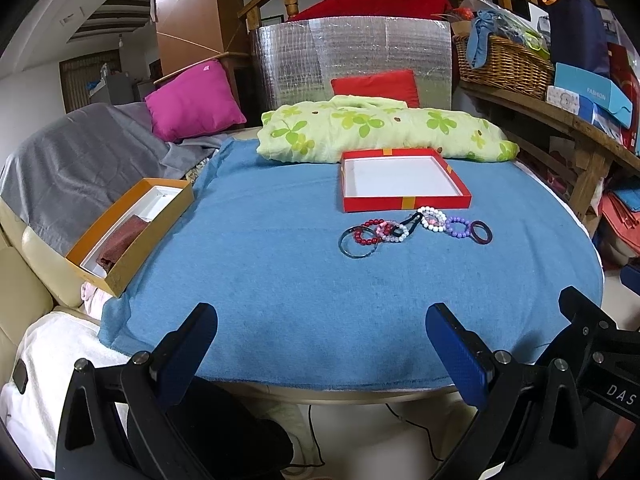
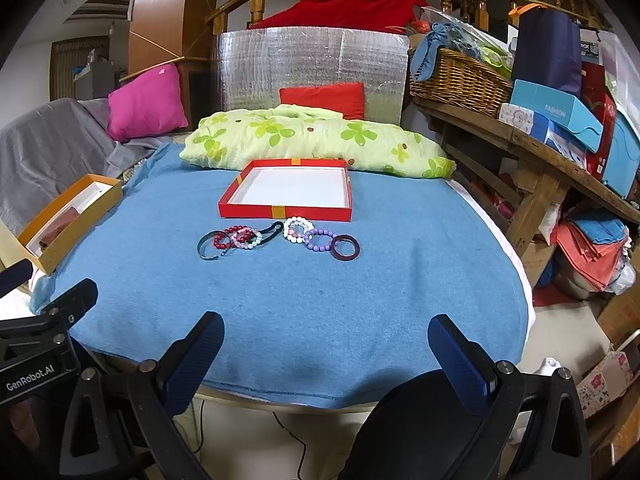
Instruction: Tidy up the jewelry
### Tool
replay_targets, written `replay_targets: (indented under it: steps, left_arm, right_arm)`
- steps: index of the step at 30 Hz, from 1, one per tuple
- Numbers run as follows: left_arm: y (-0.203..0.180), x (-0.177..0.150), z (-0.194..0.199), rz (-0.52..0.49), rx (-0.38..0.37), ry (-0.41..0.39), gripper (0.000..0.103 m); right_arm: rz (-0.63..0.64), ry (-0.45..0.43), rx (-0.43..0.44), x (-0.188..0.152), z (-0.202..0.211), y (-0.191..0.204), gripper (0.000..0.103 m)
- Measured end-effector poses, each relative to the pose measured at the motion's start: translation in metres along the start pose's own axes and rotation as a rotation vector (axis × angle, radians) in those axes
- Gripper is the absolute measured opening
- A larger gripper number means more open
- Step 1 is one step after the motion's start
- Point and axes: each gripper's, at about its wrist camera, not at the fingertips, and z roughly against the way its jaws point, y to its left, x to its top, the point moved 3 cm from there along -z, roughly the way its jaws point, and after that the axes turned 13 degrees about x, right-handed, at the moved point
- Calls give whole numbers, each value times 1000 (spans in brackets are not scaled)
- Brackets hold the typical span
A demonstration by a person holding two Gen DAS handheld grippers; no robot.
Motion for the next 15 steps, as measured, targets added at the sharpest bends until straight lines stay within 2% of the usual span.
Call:
replay_targets:
  steps: [15]
  left_arm:
    - [-1,1,1,0,1,0,103]
  right_arm:
    - [-14,-5,-9,2,3,-2,103]
